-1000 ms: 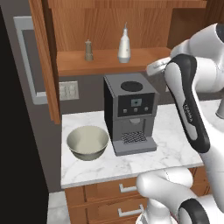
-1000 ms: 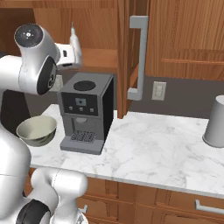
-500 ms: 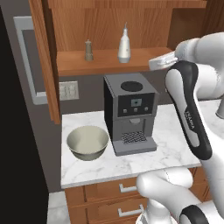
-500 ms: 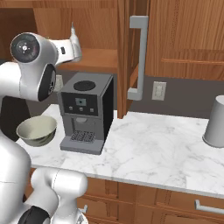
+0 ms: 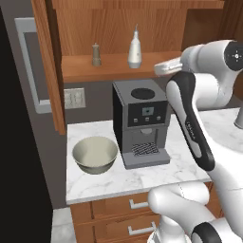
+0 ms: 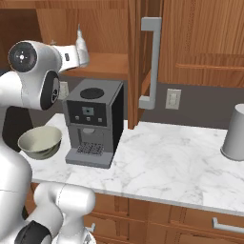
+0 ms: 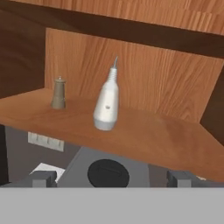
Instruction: Retrieve the bottle and the shaker from the cabinet and place them next to the mixing bowl on the counter. Then add garlic from the fridge to the mixing bowl.
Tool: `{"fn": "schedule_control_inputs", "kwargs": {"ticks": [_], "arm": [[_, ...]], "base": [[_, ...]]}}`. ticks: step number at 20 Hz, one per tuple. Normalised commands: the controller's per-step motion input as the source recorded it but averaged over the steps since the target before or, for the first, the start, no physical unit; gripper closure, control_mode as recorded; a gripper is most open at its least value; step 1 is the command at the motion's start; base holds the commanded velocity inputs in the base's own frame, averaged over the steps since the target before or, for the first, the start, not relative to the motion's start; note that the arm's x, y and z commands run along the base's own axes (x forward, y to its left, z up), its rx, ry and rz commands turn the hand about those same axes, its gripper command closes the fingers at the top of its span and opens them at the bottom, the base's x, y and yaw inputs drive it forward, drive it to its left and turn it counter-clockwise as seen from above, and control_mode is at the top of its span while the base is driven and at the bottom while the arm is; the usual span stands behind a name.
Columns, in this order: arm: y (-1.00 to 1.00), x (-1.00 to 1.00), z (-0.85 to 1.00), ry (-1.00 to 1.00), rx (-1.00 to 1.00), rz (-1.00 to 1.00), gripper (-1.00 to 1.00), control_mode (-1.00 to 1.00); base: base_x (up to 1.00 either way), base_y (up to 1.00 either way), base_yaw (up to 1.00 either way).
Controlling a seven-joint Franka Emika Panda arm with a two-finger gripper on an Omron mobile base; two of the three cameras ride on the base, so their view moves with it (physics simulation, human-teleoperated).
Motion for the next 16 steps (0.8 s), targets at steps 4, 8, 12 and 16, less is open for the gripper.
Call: {"fn": "schedule_control_inputs", "kwargs": {"ticks": [4,8,12,16], "arm": [[0.00,0.02,0.26,0.06,0.00,-0.06,-1.00,-1.00],[0.00,0.00,0.22,0.00,0.04,-0.01,-1.00,-1.00],[0.00,0.00,0.06,0.00,0.12,0.00,-1.00,-1.00],[0.00,0.00,0.00,0.00,0.16,0.00,-1.00,-1.00]], "base": [[0.00,0.00,0.00],[0.00,0.00,0.00],[0.00,0.00,0.00],[0.00,0.00,0.00]]}}
